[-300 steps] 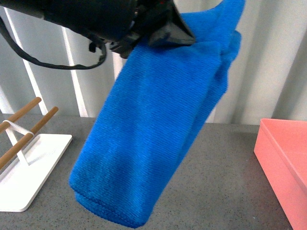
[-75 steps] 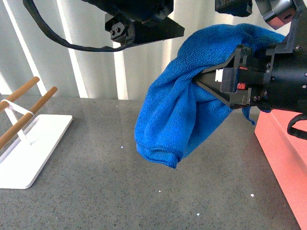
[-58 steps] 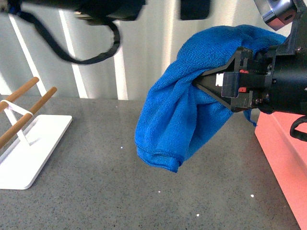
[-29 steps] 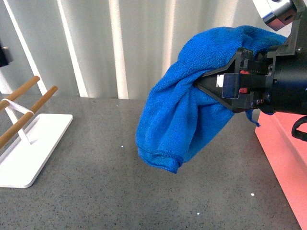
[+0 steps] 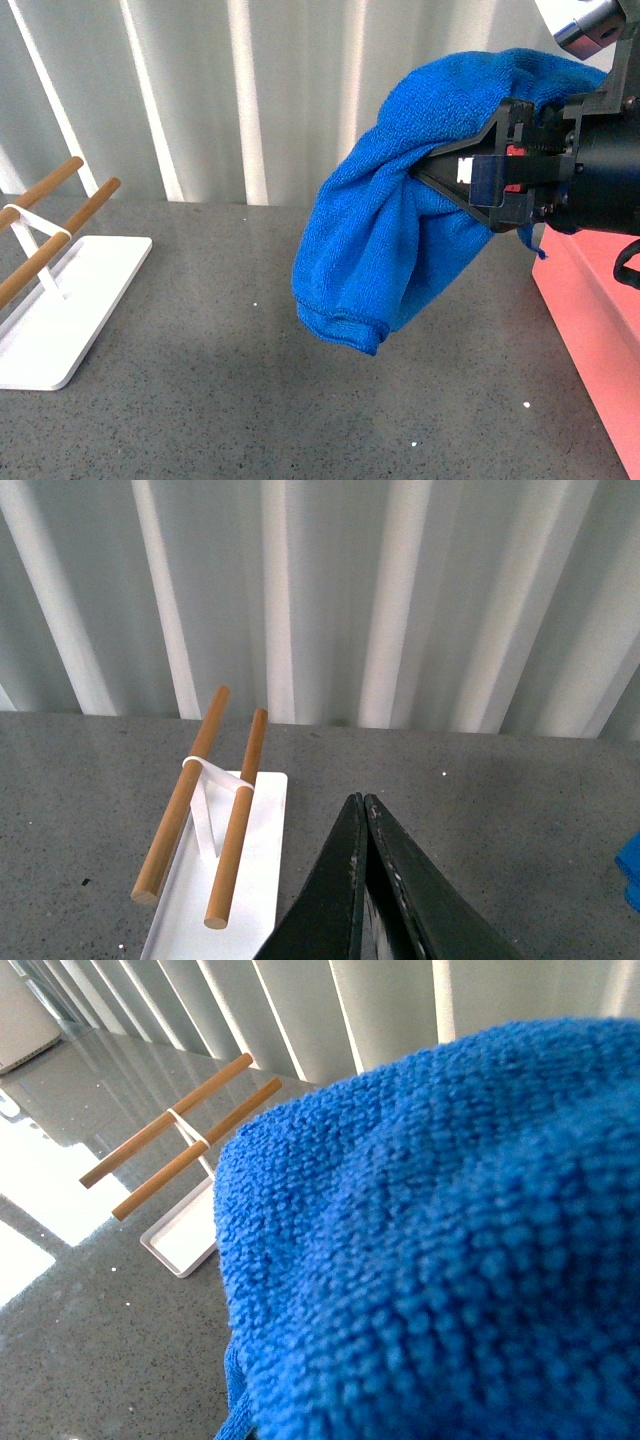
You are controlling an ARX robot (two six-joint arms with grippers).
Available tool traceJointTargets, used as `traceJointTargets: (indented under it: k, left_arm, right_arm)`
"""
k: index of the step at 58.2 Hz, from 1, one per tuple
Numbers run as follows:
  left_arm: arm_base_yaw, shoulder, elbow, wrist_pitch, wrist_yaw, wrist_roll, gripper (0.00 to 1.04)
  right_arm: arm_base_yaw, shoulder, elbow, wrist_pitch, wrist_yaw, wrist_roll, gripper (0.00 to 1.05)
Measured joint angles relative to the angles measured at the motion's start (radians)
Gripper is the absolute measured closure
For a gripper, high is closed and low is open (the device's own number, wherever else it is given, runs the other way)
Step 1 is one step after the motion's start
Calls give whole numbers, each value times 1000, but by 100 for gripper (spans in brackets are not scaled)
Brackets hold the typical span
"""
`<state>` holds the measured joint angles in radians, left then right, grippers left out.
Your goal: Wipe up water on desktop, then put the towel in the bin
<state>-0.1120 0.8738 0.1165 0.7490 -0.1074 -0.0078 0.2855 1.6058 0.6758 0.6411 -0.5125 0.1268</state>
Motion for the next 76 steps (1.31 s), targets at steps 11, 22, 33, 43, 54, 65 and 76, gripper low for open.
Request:
traceJointTargets:
  k: [11, 22, 33, 43, 54, 65, 76]
  left_arm:
    - [75, -117, -44, -75, 92, 0, 101]
    - [109, -194, -93, -87, 103, 0, 101]
    - [110, -306, -94, -191, 105, 0, 101]
    - [110, -402, -94, -281, 105, 0, 101]
    - [110, -503, -94, -374, 105, 0, 101]
    - [110, -570, -94, -441, 105, 0, 101]
    - [110, -627, -94, -499, 105, 0, 101]
  right_arm:
    - [8, -12, 0, -19, 2, -5, 100]
    - [15, -26, 0, -45, 8, -26, 100]
    - [16, -34, 0, -56, 11, -32, 100]
    - [19, -35, 0, -61, 16, -37, 100]
    - [27, -37, 0, -64, 19, -37, 100]
    - [27, -38, 0, -74, 23, -39, 100]
    - [24, -41, 0, -93, 23, -47, 100]
